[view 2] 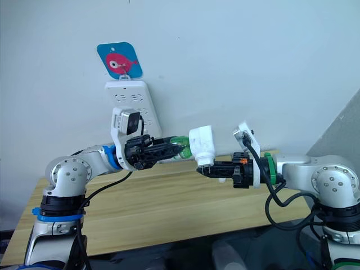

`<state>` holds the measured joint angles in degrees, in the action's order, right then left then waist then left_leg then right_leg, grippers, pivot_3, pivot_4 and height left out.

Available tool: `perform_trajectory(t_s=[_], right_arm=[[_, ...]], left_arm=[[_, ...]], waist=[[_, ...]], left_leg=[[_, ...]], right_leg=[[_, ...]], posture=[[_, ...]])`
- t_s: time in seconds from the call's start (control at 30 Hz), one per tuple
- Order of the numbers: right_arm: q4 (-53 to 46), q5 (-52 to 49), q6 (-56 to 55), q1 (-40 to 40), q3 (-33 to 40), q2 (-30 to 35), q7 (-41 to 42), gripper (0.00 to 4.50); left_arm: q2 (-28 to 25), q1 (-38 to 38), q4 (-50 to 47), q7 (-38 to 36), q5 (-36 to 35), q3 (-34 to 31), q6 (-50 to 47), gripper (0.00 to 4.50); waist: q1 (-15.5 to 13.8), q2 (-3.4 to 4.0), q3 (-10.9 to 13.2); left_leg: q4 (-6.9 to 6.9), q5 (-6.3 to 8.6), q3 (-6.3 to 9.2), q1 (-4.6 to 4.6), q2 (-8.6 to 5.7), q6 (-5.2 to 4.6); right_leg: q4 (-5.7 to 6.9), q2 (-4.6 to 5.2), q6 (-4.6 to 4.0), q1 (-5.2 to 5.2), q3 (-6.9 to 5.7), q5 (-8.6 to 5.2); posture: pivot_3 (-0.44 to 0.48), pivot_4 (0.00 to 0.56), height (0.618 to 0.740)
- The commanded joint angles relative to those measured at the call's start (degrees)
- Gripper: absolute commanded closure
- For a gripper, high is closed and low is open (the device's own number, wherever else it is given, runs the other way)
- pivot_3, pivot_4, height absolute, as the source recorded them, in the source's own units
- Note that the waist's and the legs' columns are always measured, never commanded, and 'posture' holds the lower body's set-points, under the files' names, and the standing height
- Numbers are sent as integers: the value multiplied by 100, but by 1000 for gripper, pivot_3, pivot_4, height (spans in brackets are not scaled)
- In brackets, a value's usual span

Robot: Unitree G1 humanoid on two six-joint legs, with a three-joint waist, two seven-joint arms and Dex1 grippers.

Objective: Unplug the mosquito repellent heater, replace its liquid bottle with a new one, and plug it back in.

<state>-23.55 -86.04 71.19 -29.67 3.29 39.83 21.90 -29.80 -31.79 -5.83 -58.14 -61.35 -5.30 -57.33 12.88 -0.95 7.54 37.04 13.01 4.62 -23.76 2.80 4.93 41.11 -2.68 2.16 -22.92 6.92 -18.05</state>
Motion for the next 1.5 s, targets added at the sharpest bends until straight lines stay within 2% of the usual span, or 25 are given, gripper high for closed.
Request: perform_trajectory(t_s=[0.03,0.43,0.77,0.83,0.9,1.07,1.23,1.5], right_arm=[[-113,-561,-301,-218,264,-18,-34,4500],[-86,-818,-371,-271,182,31,-270,4500],[-468,61,-189,-6,-91,497,400,4500],[-604,470,-227,130,-206,687,706,4140],[-653,773,-292,285,-241,840,974,3582],[-523,1072,-351,480,-37,1142,1446,1817],[-272,878,-220,519,279,1334,1625,6],[466,441,146,386,726,1651,1697,0]], left_arm=[[-9,13,33,167,276,61,85,2183],[-15,41,31,154,292,90,141,2183],[66,-15,124,257,170,-30,88,2187],[71,-21,125,272,157,-44,73,2188],[77,-35,133,278,163,-68,60,2190],[54,-40,109,235,224,-73,96,2190],[-26,-12,-24,31,397,20,234,2190],[-228,204,-552,-502,1233,432,1187,2190]], waist=[[0,0,0],[-5,0,0],[-17,0,0],[-20,0,0],[-22,0,0],[-22,0,0],[-21,0,0],[-20,-1,0]], left_leg=[[0,0,0,0,0,0],[0,0,0,0,0,0],[-1,0,-1,0,0,0],[-1,0,0,0,0,0],[-2,0,1,-1,0,0],[0,0,-2,0,-1,0],[-1,0,-2,0,-1,0],[-2,0,-5,0,-1,-1]], right_leg=[[0,0,0,0,0,0],[0,0,0,0,0,0],[-2,0,1,0,0,0],[-3,0,1,0,0,-1],[-3,0,1,0,-1,-1],[-4,0,1,0,1,-1],[-5,0,1,0,1,-1],[-8,0,1,1,4,-1]], posture=[[-237,65,729],[-238,70,729],[-241,72,729],[-241,72,729],[-241,72,729],[-238,72,729],[-244,73,729],[-247,77,729]])
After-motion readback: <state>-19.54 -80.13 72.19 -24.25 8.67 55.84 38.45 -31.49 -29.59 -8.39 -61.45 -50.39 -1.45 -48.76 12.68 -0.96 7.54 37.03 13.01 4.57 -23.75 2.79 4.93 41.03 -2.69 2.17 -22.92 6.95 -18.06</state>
